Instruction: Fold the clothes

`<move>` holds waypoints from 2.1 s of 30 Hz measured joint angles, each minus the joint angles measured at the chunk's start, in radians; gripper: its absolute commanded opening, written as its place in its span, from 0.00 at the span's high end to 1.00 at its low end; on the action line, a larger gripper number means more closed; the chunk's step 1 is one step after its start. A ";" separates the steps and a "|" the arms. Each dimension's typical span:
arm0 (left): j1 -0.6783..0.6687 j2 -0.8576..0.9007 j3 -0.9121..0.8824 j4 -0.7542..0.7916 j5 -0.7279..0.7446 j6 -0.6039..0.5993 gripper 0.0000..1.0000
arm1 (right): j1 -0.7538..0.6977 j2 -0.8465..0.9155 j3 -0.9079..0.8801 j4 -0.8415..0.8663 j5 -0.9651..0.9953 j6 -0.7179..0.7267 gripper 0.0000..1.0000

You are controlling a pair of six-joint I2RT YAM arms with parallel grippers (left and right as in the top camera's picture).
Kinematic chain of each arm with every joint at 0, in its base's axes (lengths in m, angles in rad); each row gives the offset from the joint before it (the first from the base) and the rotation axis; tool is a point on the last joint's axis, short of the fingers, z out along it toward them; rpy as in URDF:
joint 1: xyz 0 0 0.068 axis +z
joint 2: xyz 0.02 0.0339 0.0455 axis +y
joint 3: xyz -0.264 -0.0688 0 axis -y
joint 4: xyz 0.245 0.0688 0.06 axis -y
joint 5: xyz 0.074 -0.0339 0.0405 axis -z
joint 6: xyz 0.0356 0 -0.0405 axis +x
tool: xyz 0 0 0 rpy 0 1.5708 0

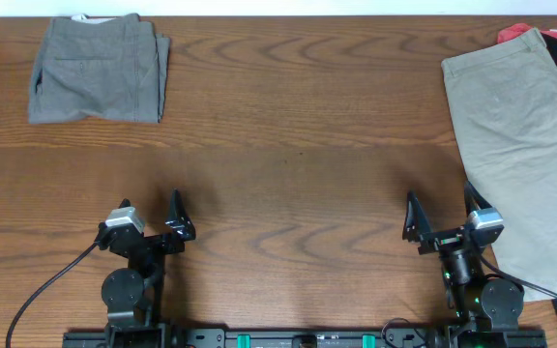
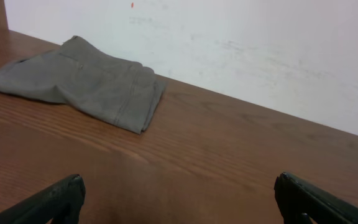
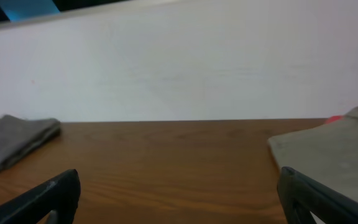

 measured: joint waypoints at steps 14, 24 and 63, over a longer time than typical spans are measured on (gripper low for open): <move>0.000 0.000 0.000 0.000 0.000 0.000 0.02 | 0.000 0.000 0.000 -0.151 0.016 -0.130 0.01; 0.000 0.000 0.000 0.000 0.000 0.000 0.02 | 0.000 0.000 0.000 -0.151 0.016 -0.135 0.01; 0.000 0.000 0.000 0.000 0.000 0.000 0.02 | 0.000 0.000 0.000 -0.151 0.016 -0.137 0.01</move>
